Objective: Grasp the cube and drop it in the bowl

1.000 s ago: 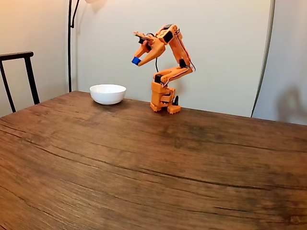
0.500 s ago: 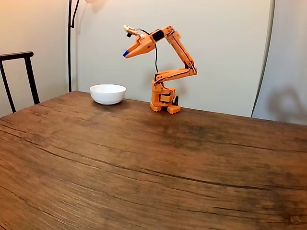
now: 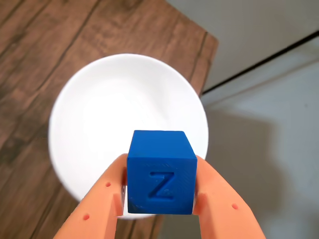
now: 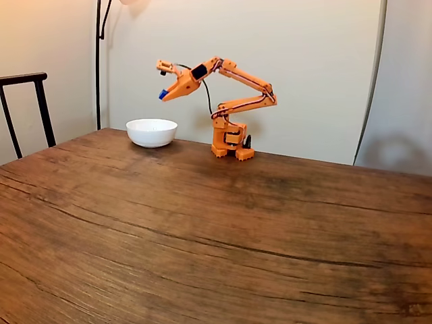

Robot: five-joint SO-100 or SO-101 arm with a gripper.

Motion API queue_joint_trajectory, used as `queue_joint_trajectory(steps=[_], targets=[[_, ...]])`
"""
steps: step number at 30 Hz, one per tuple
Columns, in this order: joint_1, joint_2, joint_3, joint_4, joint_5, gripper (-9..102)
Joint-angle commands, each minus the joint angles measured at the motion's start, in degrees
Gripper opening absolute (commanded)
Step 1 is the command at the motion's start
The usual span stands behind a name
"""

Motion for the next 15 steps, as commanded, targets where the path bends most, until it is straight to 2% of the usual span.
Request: queue_joint_trajectory(steps=[1, 9, 15], targets=[[2.4, 0.8, 2.7, -7.2, -0.3, 8], [5.9, 0.7, 11.4, -17.2, -0.4, 9], [5.2, 0.7, 15.1, -21.4, -0.4, 9]])
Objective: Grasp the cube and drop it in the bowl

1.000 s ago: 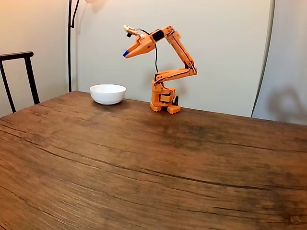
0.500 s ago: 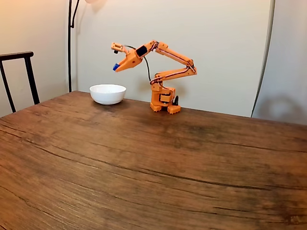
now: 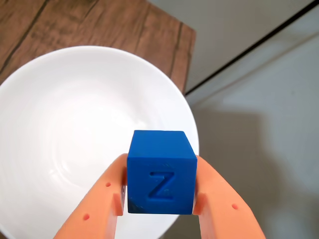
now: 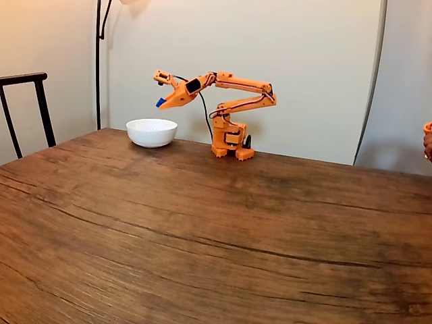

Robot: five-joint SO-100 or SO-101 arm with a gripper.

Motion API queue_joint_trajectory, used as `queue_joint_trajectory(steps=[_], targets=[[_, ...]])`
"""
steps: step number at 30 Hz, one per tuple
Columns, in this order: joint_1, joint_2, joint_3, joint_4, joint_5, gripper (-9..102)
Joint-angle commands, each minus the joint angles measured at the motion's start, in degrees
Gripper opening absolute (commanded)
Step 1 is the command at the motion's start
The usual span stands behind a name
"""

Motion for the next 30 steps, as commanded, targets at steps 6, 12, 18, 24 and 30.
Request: queue_joint_trajectory(steps=[6, 12, 18, 24, 30], targets=[[-0.9, -3.8, 0.0, -5.4, -0.4, 19], [-4.5, -14.0, -4.0, -9.0, -0.4, 29], [-8.7, -19.1, -11.5, -7.6, -0.4, 27], [-13.8, -19.1, -20.0, 5.0, -3.5, 2], [-22.3, -19.0, -29.1, 17.5, -3.7, -1]])
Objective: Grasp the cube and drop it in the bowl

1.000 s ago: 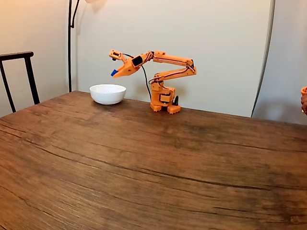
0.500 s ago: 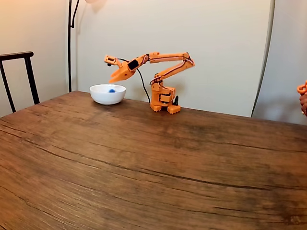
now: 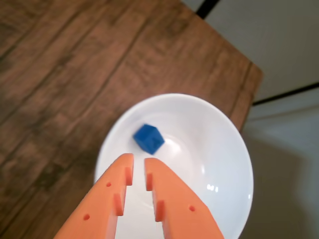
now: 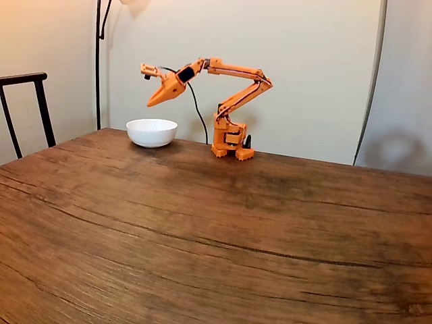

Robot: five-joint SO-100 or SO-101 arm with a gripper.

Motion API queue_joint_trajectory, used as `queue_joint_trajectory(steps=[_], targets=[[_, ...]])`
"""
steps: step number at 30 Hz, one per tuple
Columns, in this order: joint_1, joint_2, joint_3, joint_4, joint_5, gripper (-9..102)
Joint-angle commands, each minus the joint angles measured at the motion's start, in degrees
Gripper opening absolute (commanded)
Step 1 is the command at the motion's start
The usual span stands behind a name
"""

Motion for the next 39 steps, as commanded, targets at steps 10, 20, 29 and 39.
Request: queue_joint_trajectory(steps=[10, 20, 29, 39], targets=[[-24.9, 0.2, -17.3, 21.8, -2.5, -1], [-46.8, 0.3, -18.1, 24.5, -11.0, -1], [-61.6, 15.0, -13.6, 23.8, -10.9, -1], [-62.6, 38.0, 6.5, 23.7, -10.0, -1]])
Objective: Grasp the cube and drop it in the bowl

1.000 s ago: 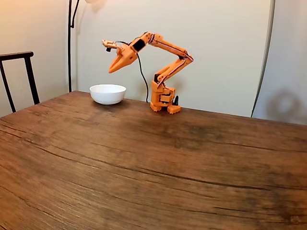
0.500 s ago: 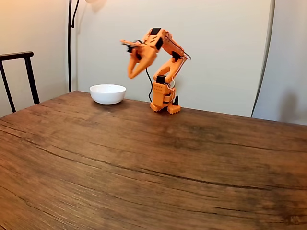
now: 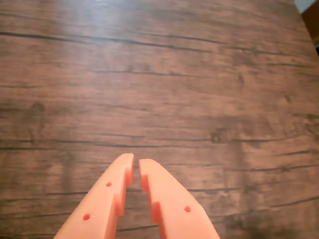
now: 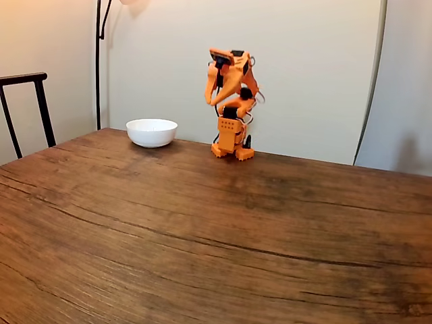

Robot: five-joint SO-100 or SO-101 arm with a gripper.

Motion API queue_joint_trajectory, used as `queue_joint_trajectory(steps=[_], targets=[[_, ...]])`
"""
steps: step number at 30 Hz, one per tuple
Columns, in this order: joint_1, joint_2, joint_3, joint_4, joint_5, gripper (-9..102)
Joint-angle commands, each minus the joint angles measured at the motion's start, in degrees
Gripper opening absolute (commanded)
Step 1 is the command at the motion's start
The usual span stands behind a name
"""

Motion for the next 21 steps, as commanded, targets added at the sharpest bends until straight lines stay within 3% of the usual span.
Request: queue_joint_trajectory(steps=[1, 6, 21], targets=[[0.0, 5.8, 5.1, -0.6, 0.4, -1], [-2.5, 10.4, 10.8, -2.0, 0.4, -1], [-8.1, 10.2, 33.0, -24.4, -2.3, -1]])
